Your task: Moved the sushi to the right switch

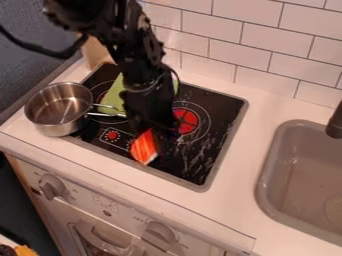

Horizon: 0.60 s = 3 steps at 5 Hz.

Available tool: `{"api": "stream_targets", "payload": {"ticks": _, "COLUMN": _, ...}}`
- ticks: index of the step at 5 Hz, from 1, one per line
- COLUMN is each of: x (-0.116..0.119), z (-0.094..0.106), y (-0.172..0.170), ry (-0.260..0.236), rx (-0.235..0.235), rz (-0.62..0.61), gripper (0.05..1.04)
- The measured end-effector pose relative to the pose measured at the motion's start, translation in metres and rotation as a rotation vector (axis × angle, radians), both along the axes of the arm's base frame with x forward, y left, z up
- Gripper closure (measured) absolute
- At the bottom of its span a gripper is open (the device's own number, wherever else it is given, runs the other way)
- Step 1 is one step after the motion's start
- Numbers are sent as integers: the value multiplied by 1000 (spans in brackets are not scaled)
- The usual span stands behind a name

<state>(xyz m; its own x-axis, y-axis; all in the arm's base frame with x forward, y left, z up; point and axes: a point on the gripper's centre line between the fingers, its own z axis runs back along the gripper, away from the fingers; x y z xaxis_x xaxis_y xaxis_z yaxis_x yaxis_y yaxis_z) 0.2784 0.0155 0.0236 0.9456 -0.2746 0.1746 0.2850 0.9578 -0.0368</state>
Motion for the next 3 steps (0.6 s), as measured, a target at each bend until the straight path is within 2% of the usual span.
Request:
{"api": "stream_targets", "payload": {"ticks": 1, "x": 3, "z": -4, "y": 1, "ry": 1, "rx": -12, "rz": 4, "gripper": 441}}
{"api": "stream_targets", "payload": {"ticks": 2, "x": -1, "z": -12, "y": 2, "ry": 36, "rx": -29, "rz": 15, "gripper": 146}}
{"api": "stream_targets", "payload": {"ticks": 3, "x": 0, "z": -12, "y": 4, "ry": 47, "rx": -25, "rz": 9, "gripper": 72}}
